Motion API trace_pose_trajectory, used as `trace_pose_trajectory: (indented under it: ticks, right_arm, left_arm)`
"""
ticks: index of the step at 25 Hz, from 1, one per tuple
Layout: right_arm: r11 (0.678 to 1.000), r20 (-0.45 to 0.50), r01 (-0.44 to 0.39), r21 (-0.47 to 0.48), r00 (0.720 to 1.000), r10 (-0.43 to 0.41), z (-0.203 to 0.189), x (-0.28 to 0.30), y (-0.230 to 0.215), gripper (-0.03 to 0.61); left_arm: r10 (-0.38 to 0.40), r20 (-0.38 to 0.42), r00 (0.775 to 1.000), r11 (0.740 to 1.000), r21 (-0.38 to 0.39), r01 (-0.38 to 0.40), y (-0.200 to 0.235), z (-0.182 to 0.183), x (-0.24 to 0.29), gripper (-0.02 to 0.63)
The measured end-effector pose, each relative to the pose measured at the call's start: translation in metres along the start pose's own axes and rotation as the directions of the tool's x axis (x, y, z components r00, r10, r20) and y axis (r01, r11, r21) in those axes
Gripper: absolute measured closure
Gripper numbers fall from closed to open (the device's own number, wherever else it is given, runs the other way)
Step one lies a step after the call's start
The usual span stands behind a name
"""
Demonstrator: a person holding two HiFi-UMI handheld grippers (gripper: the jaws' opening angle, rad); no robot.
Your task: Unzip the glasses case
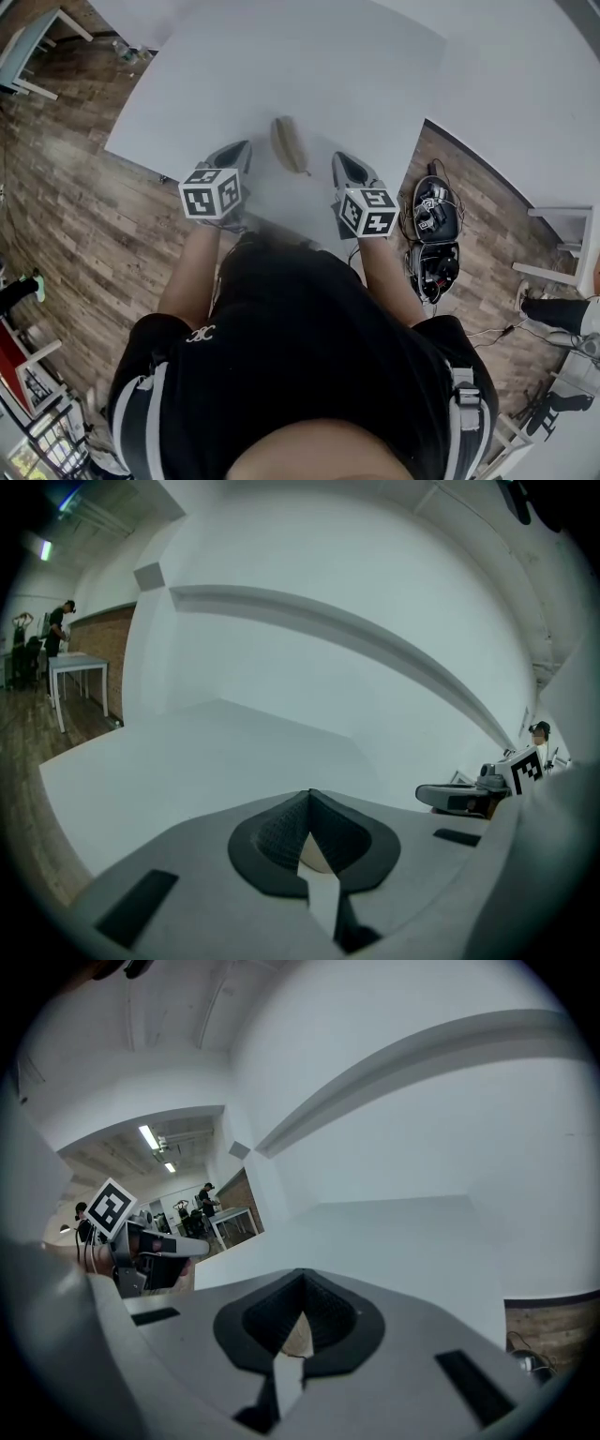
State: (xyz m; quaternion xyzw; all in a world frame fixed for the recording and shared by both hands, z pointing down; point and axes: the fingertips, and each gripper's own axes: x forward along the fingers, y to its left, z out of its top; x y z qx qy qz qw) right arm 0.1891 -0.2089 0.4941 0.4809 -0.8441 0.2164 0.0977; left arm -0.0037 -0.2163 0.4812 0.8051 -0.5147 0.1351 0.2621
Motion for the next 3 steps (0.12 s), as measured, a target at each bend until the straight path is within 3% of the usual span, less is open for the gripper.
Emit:
trace_pose_trajectory:
  ticks: [3]
  right_arm:
    - [1.0, -0.007, -0.003, -0.01, 1.0, 0.003, -0.0006, -0.0015, -0.0074, 0.568]
  left_arm:
    - [0.016, 0.003, 1.0, 1.0, -0.008, -0.016, 0.002, -0.0009, 0.0034, 0.612]
